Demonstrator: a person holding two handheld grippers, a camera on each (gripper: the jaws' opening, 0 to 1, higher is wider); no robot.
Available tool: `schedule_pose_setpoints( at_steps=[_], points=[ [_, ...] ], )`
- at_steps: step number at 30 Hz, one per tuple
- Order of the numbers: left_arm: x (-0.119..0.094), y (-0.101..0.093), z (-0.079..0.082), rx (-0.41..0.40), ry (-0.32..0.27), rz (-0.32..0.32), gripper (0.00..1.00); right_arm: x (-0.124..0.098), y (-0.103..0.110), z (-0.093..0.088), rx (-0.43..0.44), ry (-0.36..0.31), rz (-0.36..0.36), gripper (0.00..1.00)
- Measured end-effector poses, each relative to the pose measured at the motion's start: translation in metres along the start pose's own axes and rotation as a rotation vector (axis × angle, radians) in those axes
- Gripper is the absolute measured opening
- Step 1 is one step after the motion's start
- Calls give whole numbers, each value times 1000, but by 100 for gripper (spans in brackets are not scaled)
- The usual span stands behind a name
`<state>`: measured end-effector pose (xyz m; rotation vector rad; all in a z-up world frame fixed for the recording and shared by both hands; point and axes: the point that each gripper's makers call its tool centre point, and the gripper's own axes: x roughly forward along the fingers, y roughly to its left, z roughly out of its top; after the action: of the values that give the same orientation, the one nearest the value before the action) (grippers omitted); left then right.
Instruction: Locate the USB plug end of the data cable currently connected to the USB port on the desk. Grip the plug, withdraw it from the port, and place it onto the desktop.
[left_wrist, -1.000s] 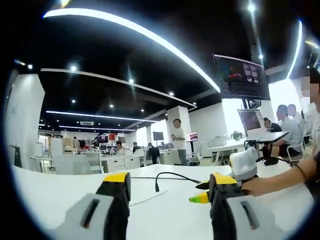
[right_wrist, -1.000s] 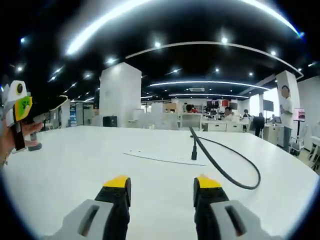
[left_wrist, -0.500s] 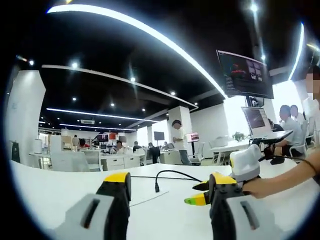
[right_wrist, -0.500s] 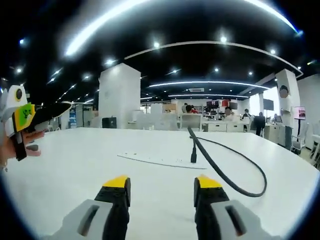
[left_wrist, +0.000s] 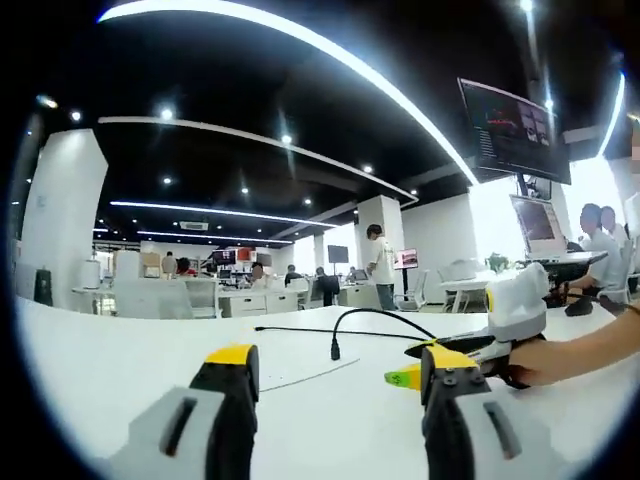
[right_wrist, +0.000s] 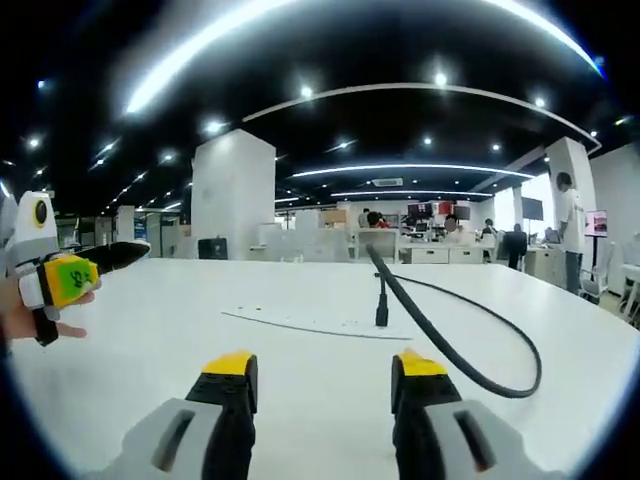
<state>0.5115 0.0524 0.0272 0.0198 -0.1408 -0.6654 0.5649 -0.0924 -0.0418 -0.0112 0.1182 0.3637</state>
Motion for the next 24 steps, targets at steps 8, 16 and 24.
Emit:
schedule_pose_setpoints(
  at_steps=[8,16,24],
  points=[
    [12,-1,-16,-13,26,3,66,6,-13,2,5,6,-43,55],
    [25,-12,-23,-27,13,-16,68,10,-19,5,67,-42,-119,57],
    [26,8,-15,4,10,40,69,8,-27,3,81,-49,-162,57]
  ],
)
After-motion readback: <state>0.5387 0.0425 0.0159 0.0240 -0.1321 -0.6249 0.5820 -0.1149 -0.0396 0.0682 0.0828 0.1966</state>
